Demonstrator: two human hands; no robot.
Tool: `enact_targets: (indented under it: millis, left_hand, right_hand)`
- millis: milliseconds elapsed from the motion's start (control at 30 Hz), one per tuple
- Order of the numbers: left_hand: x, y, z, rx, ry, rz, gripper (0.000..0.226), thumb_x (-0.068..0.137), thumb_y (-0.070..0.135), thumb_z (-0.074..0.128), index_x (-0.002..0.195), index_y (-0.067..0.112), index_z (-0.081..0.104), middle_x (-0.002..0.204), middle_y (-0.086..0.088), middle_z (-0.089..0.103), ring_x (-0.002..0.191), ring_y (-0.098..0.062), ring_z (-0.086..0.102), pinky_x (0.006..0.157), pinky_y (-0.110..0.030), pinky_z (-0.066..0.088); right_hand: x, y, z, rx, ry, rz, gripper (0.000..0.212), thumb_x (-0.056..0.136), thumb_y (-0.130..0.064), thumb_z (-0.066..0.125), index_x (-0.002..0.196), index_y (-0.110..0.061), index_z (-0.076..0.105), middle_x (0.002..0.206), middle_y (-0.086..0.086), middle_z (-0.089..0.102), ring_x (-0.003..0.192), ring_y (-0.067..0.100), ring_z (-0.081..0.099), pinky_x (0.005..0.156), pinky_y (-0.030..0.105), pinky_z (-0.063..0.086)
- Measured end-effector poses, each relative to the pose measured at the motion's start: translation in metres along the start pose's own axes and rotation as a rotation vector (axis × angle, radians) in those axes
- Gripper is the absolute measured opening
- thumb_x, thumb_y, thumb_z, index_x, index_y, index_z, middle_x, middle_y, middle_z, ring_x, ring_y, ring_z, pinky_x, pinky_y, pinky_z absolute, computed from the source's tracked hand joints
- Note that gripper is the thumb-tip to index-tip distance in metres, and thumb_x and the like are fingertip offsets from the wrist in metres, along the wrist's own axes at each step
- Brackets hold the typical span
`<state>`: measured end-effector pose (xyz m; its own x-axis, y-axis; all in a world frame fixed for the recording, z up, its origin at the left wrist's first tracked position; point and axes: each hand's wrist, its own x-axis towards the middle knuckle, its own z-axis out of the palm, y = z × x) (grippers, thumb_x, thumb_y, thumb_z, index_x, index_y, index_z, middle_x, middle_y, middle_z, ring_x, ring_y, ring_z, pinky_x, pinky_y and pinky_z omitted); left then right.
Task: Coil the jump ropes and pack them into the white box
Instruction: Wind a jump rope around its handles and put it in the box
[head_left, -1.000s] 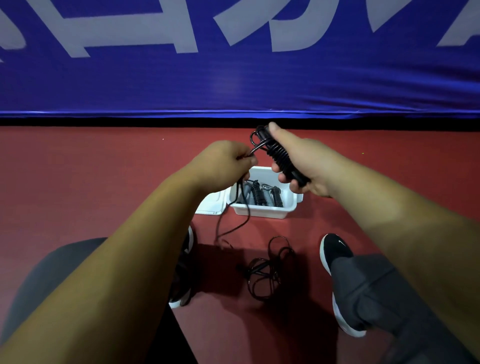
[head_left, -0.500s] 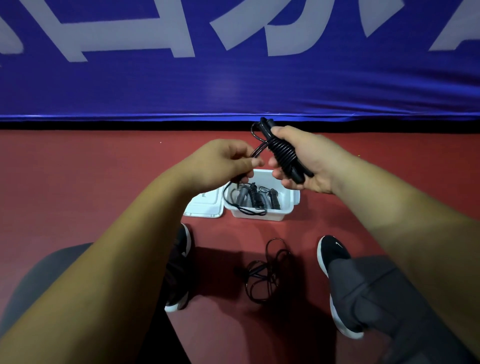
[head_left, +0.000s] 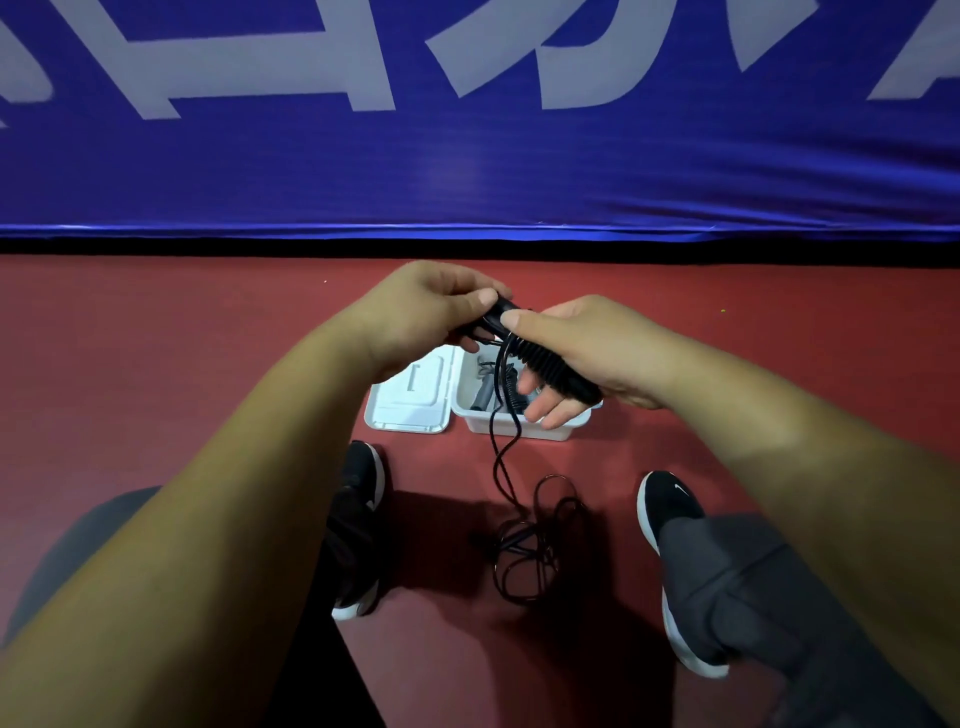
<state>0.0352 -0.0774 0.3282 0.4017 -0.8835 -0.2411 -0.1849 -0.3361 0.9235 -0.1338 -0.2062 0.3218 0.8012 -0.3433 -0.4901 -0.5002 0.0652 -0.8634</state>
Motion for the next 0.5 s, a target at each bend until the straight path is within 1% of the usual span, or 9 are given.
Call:
enact_targets:
  millis: [100,200,233,300,333,400,467,500]
  left_hand:
    - [-0.001,0.001,0.004,0.122,0.038,0.056,0.02,0.106,0.003,0.057,0.113,0.008,0.075,0.098,-0.012,0.076,0.082,-0.01,0.07,0.074,-0.022,0.059]
    - [-0.004,0.002,0.009,0.148,0.051,0.078,0.018,0.105,0.001,0.057,0.112,0.003,0.073,0.09,-0.01,0.073,0.076,-0.008,0.069,0.071,-0.019,0.057]
    - [-0.005,0.002,0.009,0.153,0.052,0.087,0.017,0.106,0.002,0.057,0.112,0.003,0.073,0.089,-0.009,0.072,0.075,-0.008,0.068,0.07,-0.019,0.056]
    - [-0.004,0.002,0.007,0.164,0.054,0.104,0.017,0.106,0.003,0.057,0.111,0.005,0.073,0.088,-0.008,0.072,0.076,-0.009,0.067,0.07,-0.02,0.056]
    - [-0.005,0.001,0.007,0.167,0.058,0.106,0.017,0.106,0.003,0.057,0.109,0.007,0.073,0.088,-0.008,0.072,0.077,-0.011,0.066,0.07,-0.021,0.056]
    - [-0.005,0.001,0.008,0.165,0.076,0.1,0.018,0.105,0.003,0.057,0.107,0.009,0.074,0.087,-0.007,0.072,0.077,-0.012,0.066,0.07,-0.022,0.056]
    - [-0.004,0.0,0.01,0.171,0.102,0.091,0.017,0.104,0.003,0.057,0.105,0.009,0.074,0.087,-0.007,0.071,0.075,-0.011,0.065,0.068,-0.022,0.056]
    - [-0.004,0.0,0.012,0.176,0.115,0.086,0.017,0.104,0.003,0.057,0.105,0.008,0.074,0.088,-0.007,0.071,0.075,-0.011,0.064,0.068,-0.023,0.056]
  right_hand:
    - [-0.003,0.002,0.002,0.034,-0.027,0.03,0.05,0.105,-0.051,0.061,0.117,-0.002,0.063,0.083,0.025,0.076,0.08,0.049,0.078,0.062,0.049,0.066]
    - [-0.005,0.003,0.002,0.068,-0.057,0.049,0.053,0.104,-0.053,0.061,0.117,-0.001,0.061,0.088,0.028,0.075,0.084,0.052,0.077,0.069,0.058,0.066]
    - [-0.005,0.004,0.001,0.088,-0.066,0.055,0.055,0.104,-0.054,0.06,0.117,0.0,0.061,0.088,0.028,0.075,0.084,0.052,0.077,0.068,0.058,0.066]
    - [-0.005,0.004,0.0,0.127,-0.093,0.075,0.057,0.104,-0.055,0.058,0.118,0.001,0.06,0.091,0.028,0.076,0.086,0.052,0.077,0.061,0.052,0.066]
    - [-0.005,0.004,-0.001,0.145,-0.113,0.086,0.057,0.104,-0.055,0.057,0.12,0.0,0.059,0.095,0.029,0.076,0.088,0.052,0.077,0.06,0.049,0.066]
    - [-0.002,0.004,-0.003,0.138,-0.156,0.09,0.054,0.106,-0.055,0.055,0.129,-0.007,0.059,0.105,0.029,0.076,0.094,0.05,0.077,0.066,0.049,0.067]
    - [0.002,0.005,-0.006,0.055,-0.15,0.062,0.05,0.106,-0.055,0.055,0.136,-0.016,0.062,0.116,0.025,0.076,0.099,0.04,0.079,0.083,0.052,0.066]
    - [0.005,0.005,-0.007,0.024,-0.131,0.045,0.049,0.105,-0.055,0.058,0.136,-0.017,0.064,0.118,0.022,0.076,0.098,0.034,0.079,0.088,0.052,0.063]
